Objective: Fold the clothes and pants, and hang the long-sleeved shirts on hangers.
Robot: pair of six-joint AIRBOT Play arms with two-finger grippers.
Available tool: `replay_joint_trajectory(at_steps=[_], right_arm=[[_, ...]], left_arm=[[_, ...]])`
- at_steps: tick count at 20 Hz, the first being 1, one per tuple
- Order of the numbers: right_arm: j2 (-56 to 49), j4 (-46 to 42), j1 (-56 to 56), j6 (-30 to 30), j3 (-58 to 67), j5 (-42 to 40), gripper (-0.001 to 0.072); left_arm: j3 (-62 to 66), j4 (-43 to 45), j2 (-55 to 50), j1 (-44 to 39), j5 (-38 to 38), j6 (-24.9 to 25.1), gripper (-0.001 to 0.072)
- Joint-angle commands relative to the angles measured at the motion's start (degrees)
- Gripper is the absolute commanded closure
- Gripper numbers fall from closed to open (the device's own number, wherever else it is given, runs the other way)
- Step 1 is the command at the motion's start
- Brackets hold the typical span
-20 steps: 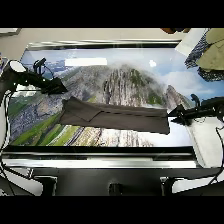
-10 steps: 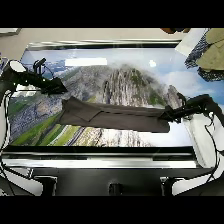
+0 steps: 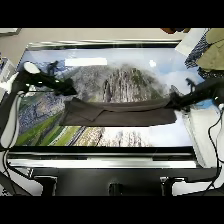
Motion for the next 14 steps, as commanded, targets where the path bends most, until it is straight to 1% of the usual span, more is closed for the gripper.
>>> replay_joint_trajectory(at_steps=[1, 2, 5, 8, 11, 13, 14], right_arm=[[4.0, -4.1, 0.0, 8.7, 9.6, -7.9, 0.0683], [5.1, -4.5, 0.0, 10.0, 11.1, -9.5, 0.0683], [9.4, -4.7, 0.0, 14.6, 12.5, -12.2, 0.0682], [13.4, -4.7, 0.0, 17.4, 12.5, -13.7, 0.0682], [16.5, -5.3, 0.0, 18.5, 12.5, -16.3, 0.0682], [18.4, -7.1, 0.0, 18.7, 12.5, -17.3, 0.0682], [19.1, -7.7, 0.0, 19.1, 12.5, -17.6, 0.0682]], left_arm=[[-0.2, -7.4, -3.6, -8.7, 6.3, -3.8, 0.0688], [-0.2, -9.3, -4.7, -11.8, 8.5, -4.7, 0.0688], [-0.2, -16.5, -8.1, -22.3, 17.5, -4.9, 0.0689], [-0.2, -23.2, -11.0, -30.6, 26.4, -7.7, 0.0690], [0.2, -31.0, -13.4, -36.2, 33.6, -7.6, 0.0691], [1.2, -32.8, -14.9, -39.1, 36.0, -8.1, 0.0691], [1.5, -32.8, -15.5, -40.5, 37.3, -9.9, 0.0691]])
